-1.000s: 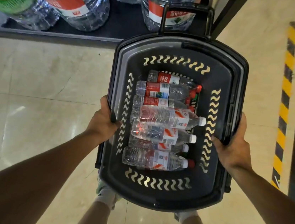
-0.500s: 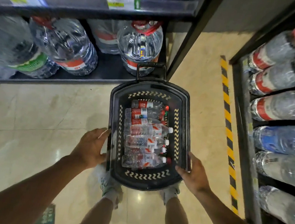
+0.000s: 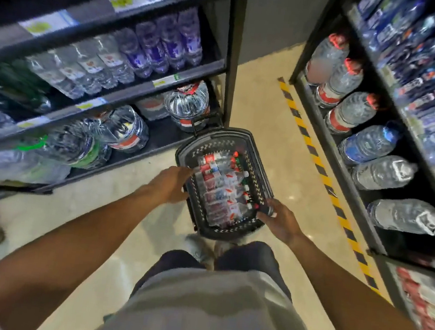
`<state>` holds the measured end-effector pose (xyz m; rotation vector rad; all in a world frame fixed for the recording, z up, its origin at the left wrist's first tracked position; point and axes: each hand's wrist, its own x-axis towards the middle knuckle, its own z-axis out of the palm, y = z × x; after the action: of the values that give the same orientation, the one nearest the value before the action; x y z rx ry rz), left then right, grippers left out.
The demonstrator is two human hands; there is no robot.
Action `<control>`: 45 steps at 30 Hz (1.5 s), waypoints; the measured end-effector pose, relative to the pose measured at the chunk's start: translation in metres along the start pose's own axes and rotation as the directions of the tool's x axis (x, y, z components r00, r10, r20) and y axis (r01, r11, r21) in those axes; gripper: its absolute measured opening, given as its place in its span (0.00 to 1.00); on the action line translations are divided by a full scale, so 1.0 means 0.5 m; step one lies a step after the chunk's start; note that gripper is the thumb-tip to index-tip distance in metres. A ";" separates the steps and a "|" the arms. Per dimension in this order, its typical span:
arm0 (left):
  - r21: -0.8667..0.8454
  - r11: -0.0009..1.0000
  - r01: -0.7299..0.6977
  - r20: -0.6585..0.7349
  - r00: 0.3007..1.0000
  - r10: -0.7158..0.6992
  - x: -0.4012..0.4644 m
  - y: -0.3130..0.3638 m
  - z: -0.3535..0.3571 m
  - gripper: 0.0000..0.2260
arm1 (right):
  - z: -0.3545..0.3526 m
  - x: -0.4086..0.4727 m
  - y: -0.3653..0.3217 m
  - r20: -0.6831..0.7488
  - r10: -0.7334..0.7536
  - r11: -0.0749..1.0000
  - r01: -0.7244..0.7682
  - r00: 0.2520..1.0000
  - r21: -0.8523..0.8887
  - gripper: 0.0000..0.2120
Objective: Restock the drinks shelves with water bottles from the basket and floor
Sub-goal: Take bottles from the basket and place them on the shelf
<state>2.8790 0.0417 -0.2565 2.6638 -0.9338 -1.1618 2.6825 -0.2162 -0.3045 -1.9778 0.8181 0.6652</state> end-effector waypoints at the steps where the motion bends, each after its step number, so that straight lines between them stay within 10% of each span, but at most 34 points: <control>1: 0.010 1.000 -0.002 0.001 1.000 0.002 0.005 0.005 -0.005 0.27 | -0.006 0.001 -0.005 -0.043 -0.013 0.999 0.015 0.999 0.037 0.16; 20: 0.190 0.945 -0.265 0.357 0.915 0.185 0.370 -0.080 0.044 0.32 | 0.151 0.113 0.072 -0.089 0.523 0.743 -0.402 0.847 0.536 0.22; 27: 0.194 0.920 -0.340 0.416 0.878 0.237 0.584 -0.160 0.241 0.35 | 0.368 0.278 0.159 -0.064 0.509 0.688 -0.361 0.858 0.630 0.18; 45: -0.032 0.999 0.004 0.206 0.979 0.003 0.804 -0.155 0.575 0.37 | 0.660 0.531 0.294 -0.025 0.674 0.304 -0.246 0.739 0.920 0.28</control>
<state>2.9298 -0.0787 -0.7393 2.5553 -0.9337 -1.4622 2.6961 -0.0665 -0.7269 -0.8264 1.6665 0.0060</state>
